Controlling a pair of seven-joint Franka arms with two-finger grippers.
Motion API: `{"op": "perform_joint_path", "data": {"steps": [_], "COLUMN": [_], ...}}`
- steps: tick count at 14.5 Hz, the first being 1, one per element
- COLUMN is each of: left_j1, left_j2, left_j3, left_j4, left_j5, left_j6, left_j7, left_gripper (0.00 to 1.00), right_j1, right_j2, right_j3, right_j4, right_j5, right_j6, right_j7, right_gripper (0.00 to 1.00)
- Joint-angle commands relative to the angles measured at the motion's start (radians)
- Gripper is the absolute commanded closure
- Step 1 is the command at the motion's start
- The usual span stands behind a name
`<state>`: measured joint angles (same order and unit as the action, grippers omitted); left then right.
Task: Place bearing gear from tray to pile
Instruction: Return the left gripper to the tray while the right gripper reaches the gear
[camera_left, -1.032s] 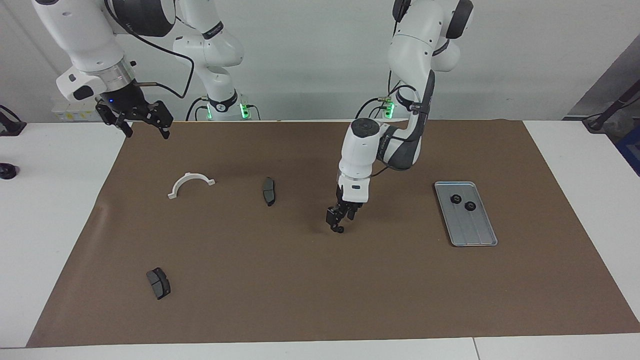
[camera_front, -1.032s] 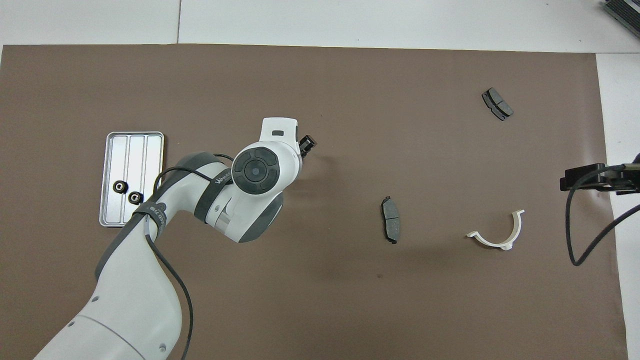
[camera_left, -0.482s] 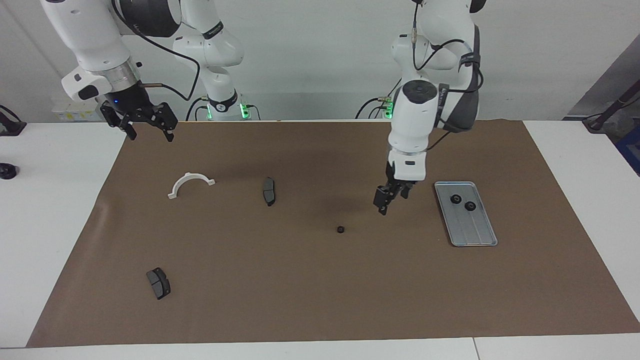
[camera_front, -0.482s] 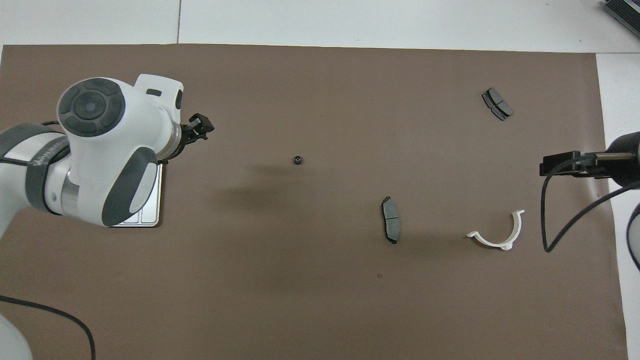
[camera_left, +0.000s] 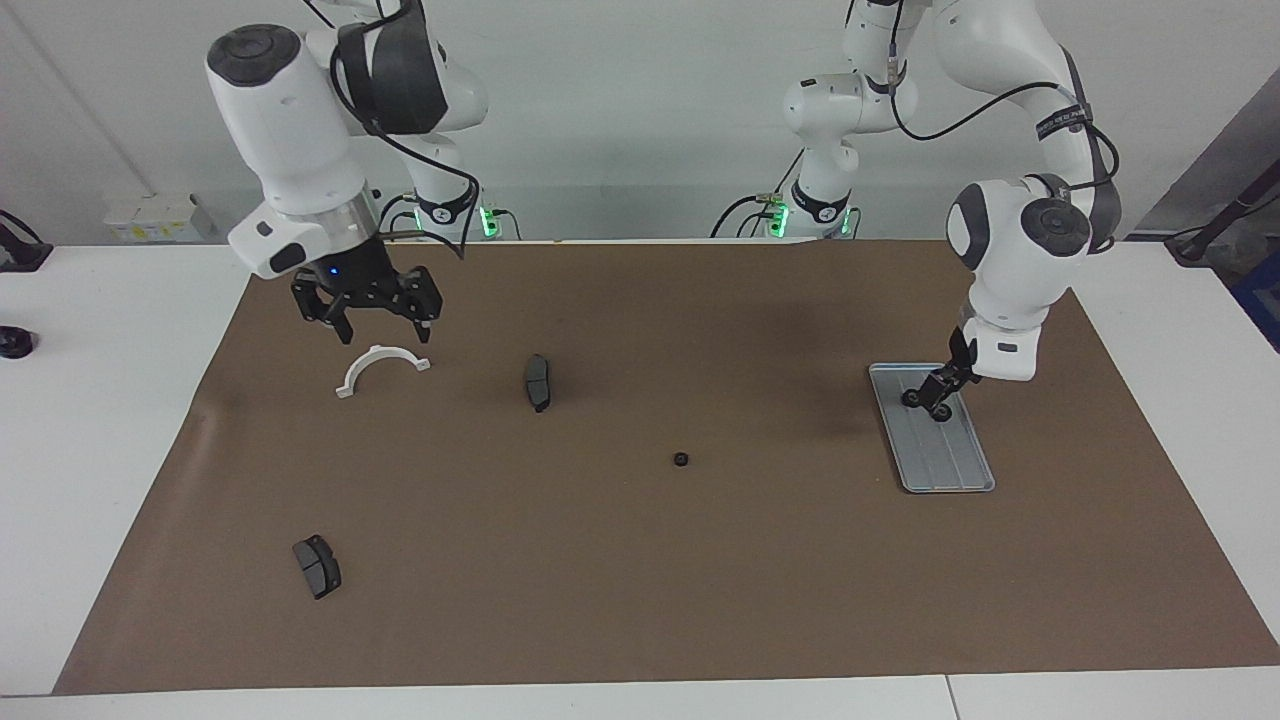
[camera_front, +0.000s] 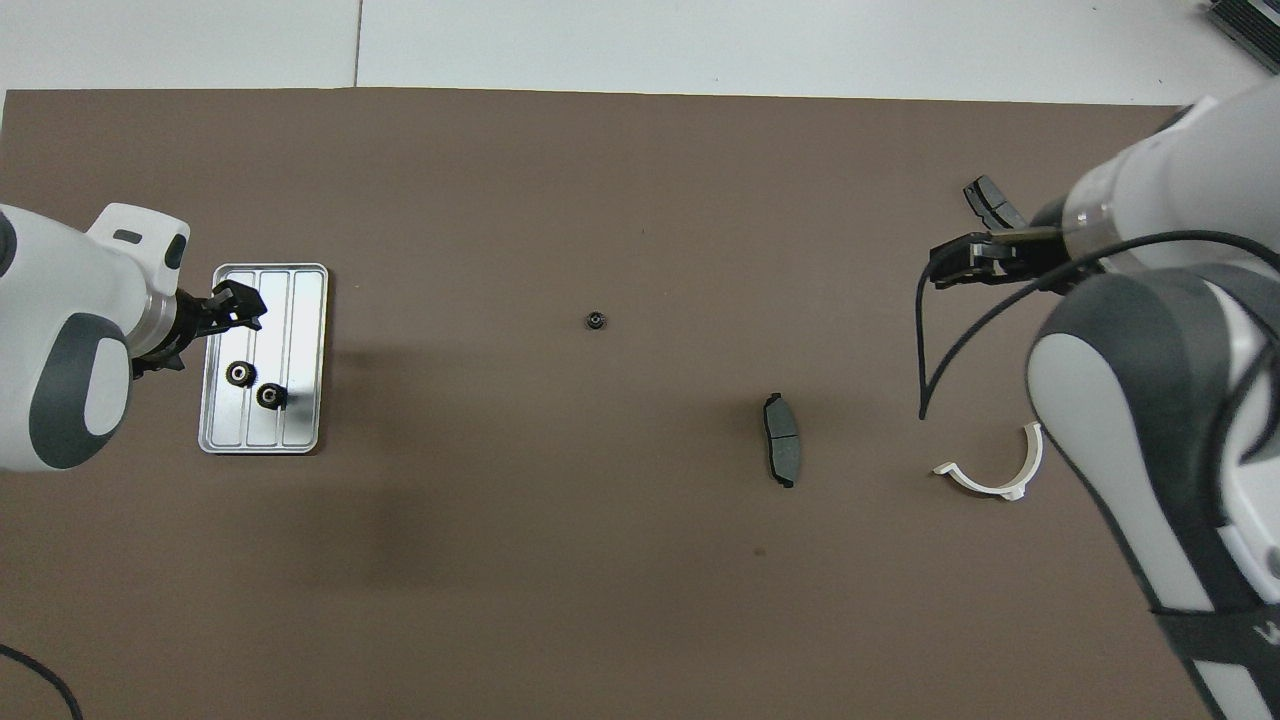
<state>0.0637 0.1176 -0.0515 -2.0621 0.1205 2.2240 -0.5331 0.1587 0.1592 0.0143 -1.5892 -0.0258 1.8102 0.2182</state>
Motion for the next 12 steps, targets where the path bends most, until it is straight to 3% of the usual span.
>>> {"op": "perform_joint_path", "data": {"steps": [1, 2, 5, 9, 12], "left_j1": [0.06, 0.067, 0.059, 0.056, 0.062], "left_j2": [-0.068, -0.062, -0.023, 0.017, 0.04], "left_j3": [-0.011, -0.011, -0.011, -0.011, -0.011], "left_j4": [-0.157, -0.177, -0.181, -0.197, -0.197], "left_j5": [0.001, 0.001, 0.001, 0.001, 0.001], "left_j6": [0.135, 0.178, 0.243, 0.31, 0.353], "left_j7": [0.018, 0.009, -0.024, -0.034, -0.024], "left_gripper": [0.22, 0.28, 0.29, 0.3, 0.3], "right_j1": [0.063, 0.086, 0.163, 0.313, 0.35], "right_j2": [0.215, 0.258, 0.356, 0.482, 0.5], "right_j3": [0.0, 0.0, -0.002, -0.007, 0.0], "right_j4": [0.188, 0.218, 0.282, 0.288, 0.282], "right_j5": [-0.04, -0.051, -0.059, -0.124, -0.201], "right_j6": [0.046, 0.081, 0.187, 0.357, 0.408], "right_j7": [0.117, 0.147, 0.231, 0.461, 0.569], "right_gripper": [0.0, 0.0, 0.01, 0.02, 0.01]}}
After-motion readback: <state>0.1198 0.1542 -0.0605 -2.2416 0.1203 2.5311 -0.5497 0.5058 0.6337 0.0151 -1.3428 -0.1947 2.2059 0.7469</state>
